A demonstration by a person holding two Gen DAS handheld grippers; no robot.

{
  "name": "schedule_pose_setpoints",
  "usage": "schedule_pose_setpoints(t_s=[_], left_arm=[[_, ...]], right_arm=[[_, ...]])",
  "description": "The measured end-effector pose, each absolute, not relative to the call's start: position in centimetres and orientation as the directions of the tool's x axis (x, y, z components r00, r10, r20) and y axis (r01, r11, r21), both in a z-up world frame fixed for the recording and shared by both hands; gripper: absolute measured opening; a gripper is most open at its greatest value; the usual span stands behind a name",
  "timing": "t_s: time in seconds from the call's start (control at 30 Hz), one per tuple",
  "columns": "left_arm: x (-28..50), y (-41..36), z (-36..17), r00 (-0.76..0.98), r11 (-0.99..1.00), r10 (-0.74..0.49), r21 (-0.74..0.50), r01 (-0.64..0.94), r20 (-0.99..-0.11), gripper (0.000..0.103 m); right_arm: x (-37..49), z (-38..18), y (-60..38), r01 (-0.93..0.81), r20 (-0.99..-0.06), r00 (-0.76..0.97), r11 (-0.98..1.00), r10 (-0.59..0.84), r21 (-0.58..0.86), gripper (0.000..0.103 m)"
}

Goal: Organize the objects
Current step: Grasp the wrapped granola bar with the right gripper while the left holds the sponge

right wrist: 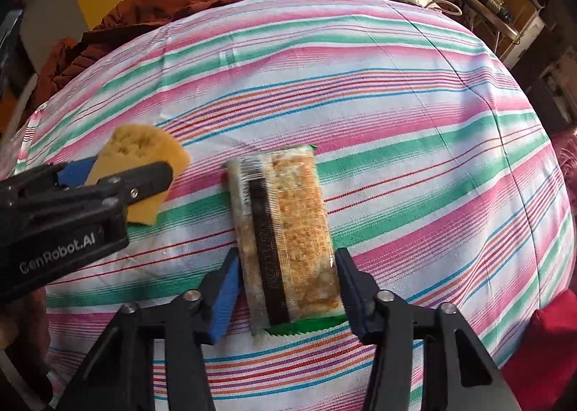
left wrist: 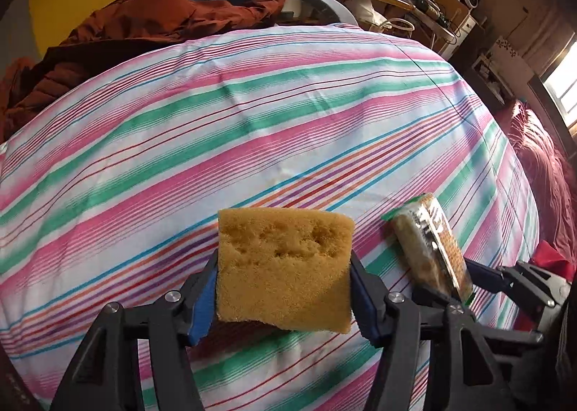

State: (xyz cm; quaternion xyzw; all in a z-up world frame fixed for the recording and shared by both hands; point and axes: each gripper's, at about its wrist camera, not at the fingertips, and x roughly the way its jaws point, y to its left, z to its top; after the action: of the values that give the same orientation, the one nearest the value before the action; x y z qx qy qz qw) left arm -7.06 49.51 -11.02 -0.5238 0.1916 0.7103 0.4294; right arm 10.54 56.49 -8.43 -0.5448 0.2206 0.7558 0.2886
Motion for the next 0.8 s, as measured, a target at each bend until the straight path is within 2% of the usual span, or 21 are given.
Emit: schedule_pose_setpoints(t_s=[0.1,0.23,0.43,0.6,0.8], left_arm=[[-6.7,45.7,-10.9,-0.114,-0.575,0.432,-0.176,-0.799,-0.895,0.063],[-5.7,40.7,-10.5,-0.174,-0.609,0.444,-0.154,-0.778,-0.879,0.063],[-3.7,35.3,-8.0,-0.253,-0.638,0.487,-0.143,-0.757,-0.836,0.063],[-2.8,31.9,-4.1,-0.328,-0.653,0.531,-0.131,-0.746,-0.782,0.063],[-2.5,29.3,-1.1,-0.420,-0.698,0.520,-0.086,-0.711,-0.744,0.063]], right_arm=[[10.3,-8.3,55.2,-0.639,-0.950,-0.253,-0.769,0.182,0.023,0.050],[9.1,-7.5,53.0,-0.538,-0.934,-0.345,-0.835,0.097,0.112,0.050],[8.0,-6.2,50.8,-0.392,-0.924,-0.373,-0.917,0.084,0.074,0.050],[5.1,-7.4,50.2,-0.335,-0.925,-0.368,-0.942,0.098,0.033,0.050],[4.0,-7.7,49.1,-0.313,-0.923,-0.370,-0.949,0.101,0.022,0.050]])
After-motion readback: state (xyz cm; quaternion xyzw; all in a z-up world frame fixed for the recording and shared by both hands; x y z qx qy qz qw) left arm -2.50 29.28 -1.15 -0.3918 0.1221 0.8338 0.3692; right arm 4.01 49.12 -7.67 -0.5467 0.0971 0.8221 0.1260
